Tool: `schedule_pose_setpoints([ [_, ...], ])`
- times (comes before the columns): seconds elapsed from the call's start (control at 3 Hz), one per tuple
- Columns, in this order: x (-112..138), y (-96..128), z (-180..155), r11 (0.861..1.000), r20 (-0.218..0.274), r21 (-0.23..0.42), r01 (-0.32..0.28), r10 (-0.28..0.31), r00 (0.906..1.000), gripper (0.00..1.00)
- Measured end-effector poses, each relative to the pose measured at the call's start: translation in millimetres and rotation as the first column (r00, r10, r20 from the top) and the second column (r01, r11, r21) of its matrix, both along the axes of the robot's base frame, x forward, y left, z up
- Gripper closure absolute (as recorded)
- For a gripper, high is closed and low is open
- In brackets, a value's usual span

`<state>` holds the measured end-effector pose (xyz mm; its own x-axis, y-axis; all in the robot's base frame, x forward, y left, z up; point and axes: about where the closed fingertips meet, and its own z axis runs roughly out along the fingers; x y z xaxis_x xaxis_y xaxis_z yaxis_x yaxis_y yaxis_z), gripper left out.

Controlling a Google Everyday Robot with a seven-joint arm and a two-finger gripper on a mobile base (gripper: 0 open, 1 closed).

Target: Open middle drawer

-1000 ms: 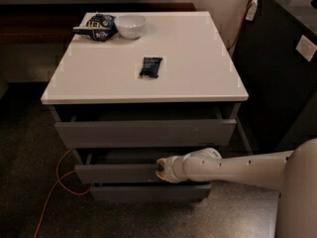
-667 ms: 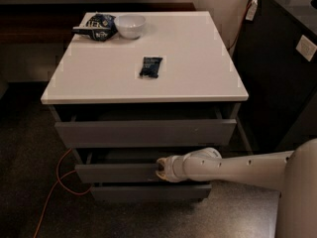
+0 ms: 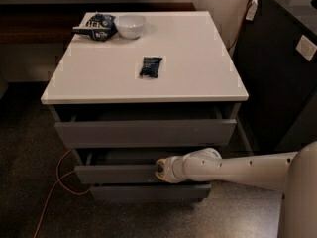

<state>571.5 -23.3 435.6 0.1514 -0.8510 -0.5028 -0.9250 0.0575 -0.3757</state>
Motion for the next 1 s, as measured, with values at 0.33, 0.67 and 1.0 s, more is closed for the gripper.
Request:
schedule_pose_setpoints([
  [0.33, -4.7, 3.4, 0.6, 1.0, -0.009, 0.005, -0.01, 0.01, 0.9999, 1.0],
  [0.67, -5.8, 2.8, 0.7, 1.0, -0.012, 0.007, -0.012, 0.013, 0.9999, 1.0],
  [1.0, -5.8, 2.7, 0.7, 1.0, -0.012, 0.007, -0.012, 0.013, 0.9999, 1.0],
])
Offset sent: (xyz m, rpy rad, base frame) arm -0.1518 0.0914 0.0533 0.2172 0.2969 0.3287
